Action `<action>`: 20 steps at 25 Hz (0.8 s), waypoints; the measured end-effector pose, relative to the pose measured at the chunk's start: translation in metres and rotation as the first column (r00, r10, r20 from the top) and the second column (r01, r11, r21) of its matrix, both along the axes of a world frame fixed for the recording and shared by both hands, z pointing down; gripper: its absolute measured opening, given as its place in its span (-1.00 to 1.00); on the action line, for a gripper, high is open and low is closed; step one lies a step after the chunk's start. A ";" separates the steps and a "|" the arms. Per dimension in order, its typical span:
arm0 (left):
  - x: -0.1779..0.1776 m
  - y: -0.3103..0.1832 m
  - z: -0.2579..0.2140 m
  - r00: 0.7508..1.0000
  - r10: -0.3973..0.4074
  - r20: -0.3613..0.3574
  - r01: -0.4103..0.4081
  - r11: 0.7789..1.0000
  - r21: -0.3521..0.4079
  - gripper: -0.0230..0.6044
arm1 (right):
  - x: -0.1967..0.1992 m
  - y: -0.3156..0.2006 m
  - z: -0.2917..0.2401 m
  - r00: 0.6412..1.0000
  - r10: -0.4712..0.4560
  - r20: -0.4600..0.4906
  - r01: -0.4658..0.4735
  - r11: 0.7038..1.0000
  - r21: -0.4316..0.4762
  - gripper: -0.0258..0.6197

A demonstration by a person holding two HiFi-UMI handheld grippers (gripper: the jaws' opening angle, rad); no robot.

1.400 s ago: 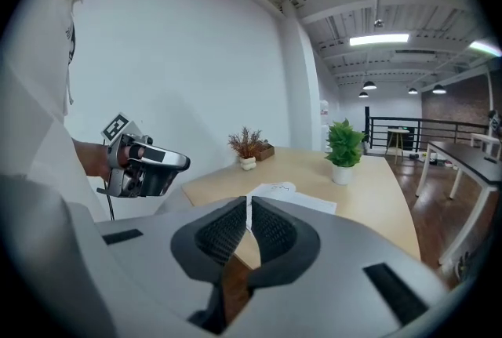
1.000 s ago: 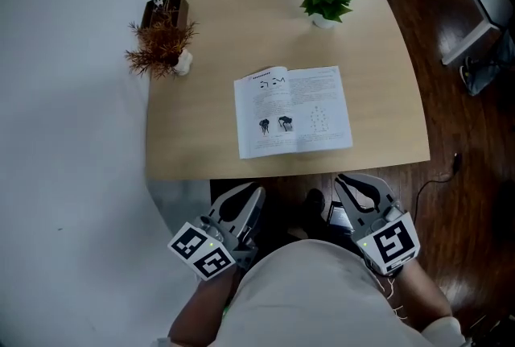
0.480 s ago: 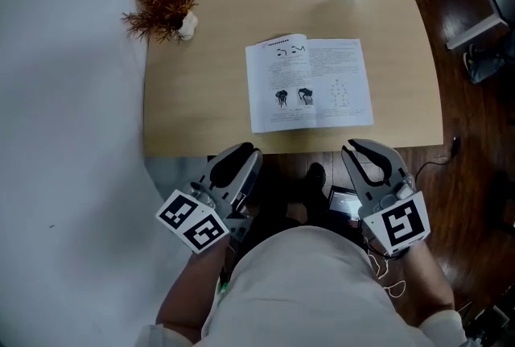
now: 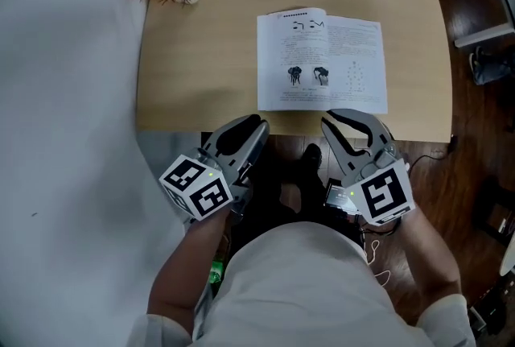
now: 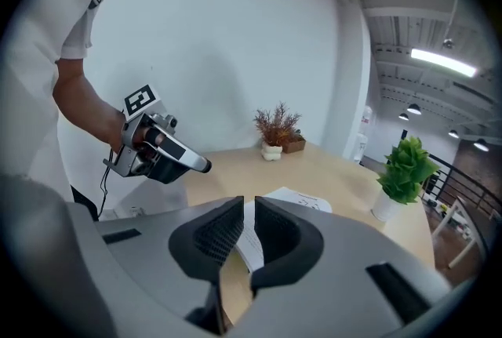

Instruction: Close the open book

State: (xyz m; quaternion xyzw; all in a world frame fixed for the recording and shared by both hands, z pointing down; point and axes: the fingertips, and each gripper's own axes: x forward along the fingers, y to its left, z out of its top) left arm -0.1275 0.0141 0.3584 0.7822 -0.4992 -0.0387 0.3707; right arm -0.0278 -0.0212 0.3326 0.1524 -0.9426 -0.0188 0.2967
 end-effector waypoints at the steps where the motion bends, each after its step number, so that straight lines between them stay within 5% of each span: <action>1: 0.000 -0.001 0.006 1.000 0.001 0.000 -0.001 1.000 -0.006 -0.74 | -0.005 0.000 0.006 1.000 -0.017 -0.011 0.017 1.000 0.000 -0.85; 13: 0.000 -0.013 0.068 1.000 0.004 -0.002 -0.004 0.994 -0.107 -0.75 | -0.043 -0.001 0.064 0.987 -0.119 -0.104 0.123 0.992 0.034 -0.85; 20: -0.010 -0.013 0.086 1.000 -0.020 -0.024 0.017 0.991 -0.134 -0.75 | -0.065 0.009 0.099 0.941 -0.234 -0.244 0.259 0.963 0.074 -0.85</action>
